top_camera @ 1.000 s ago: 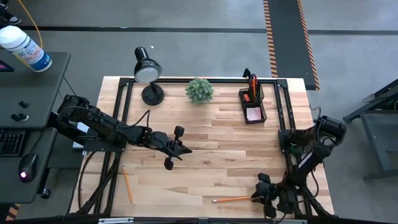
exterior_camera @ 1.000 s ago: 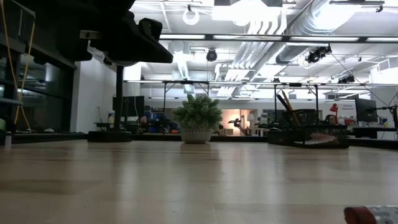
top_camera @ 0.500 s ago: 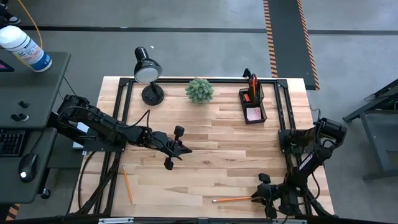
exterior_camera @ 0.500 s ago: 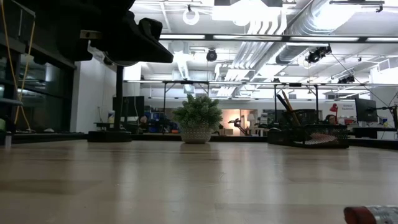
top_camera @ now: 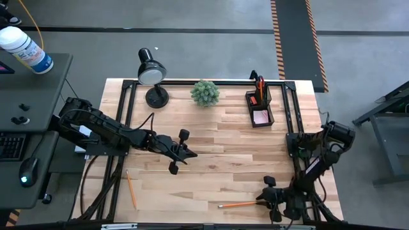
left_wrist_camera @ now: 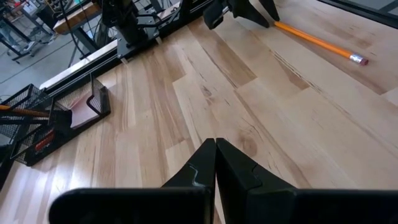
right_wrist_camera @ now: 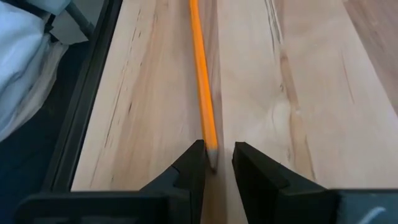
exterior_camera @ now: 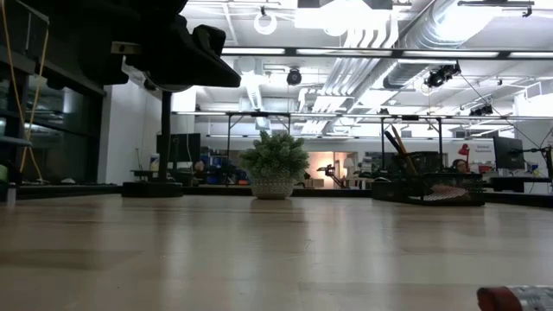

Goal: Pick and place office supplies into organizer
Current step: Put the right pencil into the desk organizer

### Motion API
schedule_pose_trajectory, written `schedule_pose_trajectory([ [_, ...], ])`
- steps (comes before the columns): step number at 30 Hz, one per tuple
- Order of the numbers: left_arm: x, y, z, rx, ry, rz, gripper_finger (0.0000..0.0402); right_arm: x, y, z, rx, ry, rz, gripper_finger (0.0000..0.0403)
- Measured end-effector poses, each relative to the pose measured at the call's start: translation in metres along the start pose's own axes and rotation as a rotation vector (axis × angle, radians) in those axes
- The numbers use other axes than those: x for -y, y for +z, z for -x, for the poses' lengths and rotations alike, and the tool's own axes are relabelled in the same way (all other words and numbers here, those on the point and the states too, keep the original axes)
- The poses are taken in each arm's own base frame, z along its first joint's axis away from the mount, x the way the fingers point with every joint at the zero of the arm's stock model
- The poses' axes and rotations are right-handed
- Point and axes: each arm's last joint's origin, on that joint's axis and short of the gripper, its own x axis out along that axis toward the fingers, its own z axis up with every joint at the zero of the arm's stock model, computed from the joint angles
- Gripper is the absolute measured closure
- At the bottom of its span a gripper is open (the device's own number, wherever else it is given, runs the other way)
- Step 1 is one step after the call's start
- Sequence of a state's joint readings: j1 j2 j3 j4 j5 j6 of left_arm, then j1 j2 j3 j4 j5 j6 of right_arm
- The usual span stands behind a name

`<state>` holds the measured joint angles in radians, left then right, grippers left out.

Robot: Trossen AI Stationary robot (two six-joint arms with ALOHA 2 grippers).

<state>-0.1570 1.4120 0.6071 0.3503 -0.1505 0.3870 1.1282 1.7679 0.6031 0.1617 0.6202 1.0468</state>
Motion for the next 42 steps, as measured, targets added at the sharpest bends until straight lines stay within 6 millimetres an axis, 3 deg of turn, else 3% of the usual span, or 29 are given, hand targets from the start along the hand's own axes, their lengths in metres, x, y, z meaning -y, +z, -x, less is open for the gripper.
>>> schedule_pose_trajectory([
  [10, 0.000, 0.000, 0.000, 0.000, 0.000, 0.000, 0.0401, 0.002, 0.010, -0.007, -0.017, 0.030, 0.002, 0.0327],
  [17, 0.000, 0.000, 0.000, 0.000, 0.000, 0.000, 0.0401, 0.005, 0.014, -0.011, -0.027, 0.026, -0.017, 0.0390],
  [22, 0.000, 0.000, 0.000, 0.000, 0.000, 0.000, 0.0401, 0.010, 0.022, -0.016, 0.024, -0.019, -0.073, 0.0395],
  [32, 0.000, 0.000, 0.000, 0.002, 0.001, 0.000, 0.0401, 0.015, 0.036, -0.019, 0.248, -0.166, 0.076, 0.0402],
  [42, 0.000, 0.001, 0.000, 0.010, 0.004, -0.007, 0.0401, 0.018, 0.041, -0.014, 0.290, -0.237, 0.126, 0.0402],
])
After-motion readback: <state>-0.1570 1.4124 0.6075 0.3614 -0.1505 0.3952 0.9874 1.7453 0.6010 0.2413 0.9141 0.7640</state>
